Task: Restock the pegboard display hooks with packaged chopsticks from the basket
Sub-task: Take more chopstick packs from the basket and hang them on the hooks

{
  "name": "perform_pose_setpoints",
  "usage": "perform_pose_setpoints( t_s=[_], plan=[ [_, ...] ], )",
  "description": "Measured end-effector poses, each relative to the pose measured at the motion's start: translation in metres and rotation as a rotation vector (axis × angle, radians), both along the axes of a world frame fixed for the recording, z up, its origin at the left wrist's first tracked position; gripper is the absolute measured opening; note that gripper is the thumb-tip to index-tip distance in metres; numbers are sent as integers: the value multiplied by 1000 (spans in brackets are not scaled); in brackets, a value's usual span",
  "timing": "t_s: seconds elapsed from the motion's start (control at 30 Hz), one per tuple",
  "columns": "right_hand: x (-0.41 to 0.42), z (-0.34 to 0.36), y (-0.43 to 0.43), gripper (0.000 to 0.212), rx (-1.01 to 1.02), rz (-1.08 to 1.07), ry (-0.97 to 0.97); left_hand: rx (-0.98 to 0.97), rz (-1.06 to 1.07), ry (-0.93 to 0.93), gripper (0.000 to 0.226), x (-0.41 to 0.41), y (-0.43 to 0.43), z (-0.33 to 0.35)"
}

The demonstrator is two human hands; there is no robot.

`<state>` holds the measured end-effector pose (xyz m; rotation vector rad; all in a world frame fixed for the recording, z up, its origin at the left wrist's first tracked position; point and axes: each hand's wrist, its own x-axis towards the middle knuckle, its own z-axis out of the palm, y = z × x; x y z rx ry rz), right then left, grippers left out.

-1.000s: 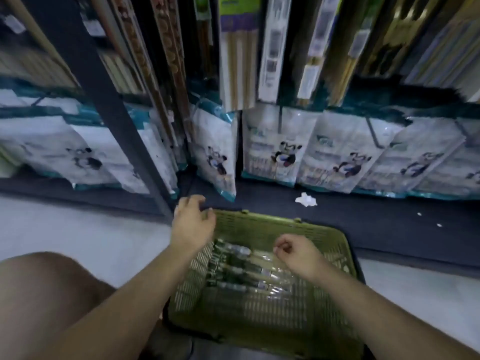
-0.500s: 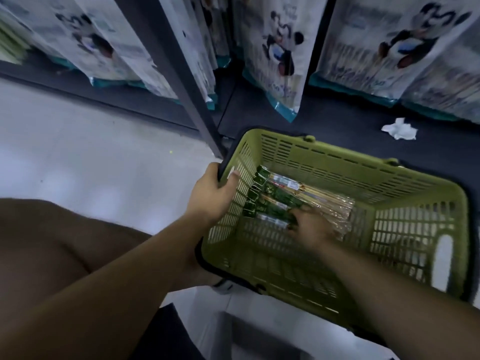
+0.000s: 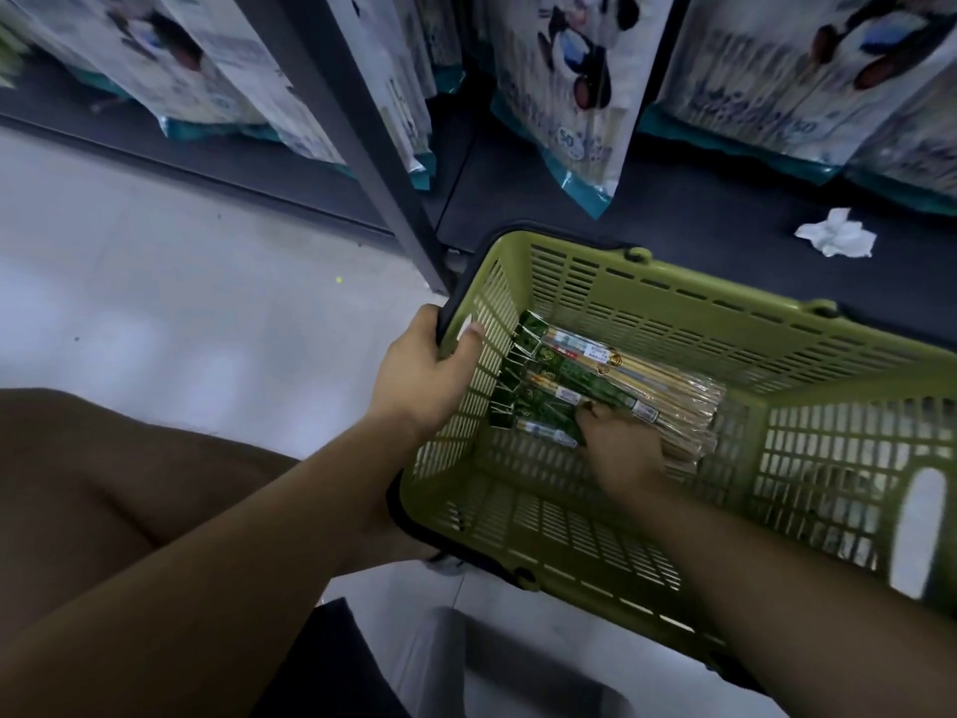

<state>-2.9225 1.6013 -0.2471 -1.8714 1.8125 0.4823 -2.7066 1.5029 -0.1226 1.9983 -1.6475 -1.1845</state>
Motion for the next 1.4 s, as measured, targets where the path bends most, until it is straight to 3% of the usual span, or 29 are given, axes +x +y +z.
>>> perform_pose_setpoints(
  t_s=[0.23, 0.5, 0.9, 1.03, 1.27, 1.33, 1.4],
  plan=[
    [5, -5, 0, 56, 57, -18, 13, -6, -3, -5, 27, 0, -2, -2],
    [1, -8, 7, 72, -40, -42, -58, -17, 11, -15, 26, -1, -1, -3],
    [6, -11, 1, 58, -35, -32, -48, -12, 2, -25, 25, -1, -2, -4],
    [3, -9, -7, 39, -27, -17, -24, -12, -2, -22, 26, 0, -3, -3],
    [-13, 17, -17, 8, -63, -231, -150, 68, -11, 52, 21, 0, -4, 9],
    [-19, 34, -22, 24, -44, -329, -282, 102, -22, 87, 23, 1, -4, 18],
    [-22, 60, -26, 32, -69, -438, -482, -42, -52, -15, 42, 2, -1, 28]
  ],
)
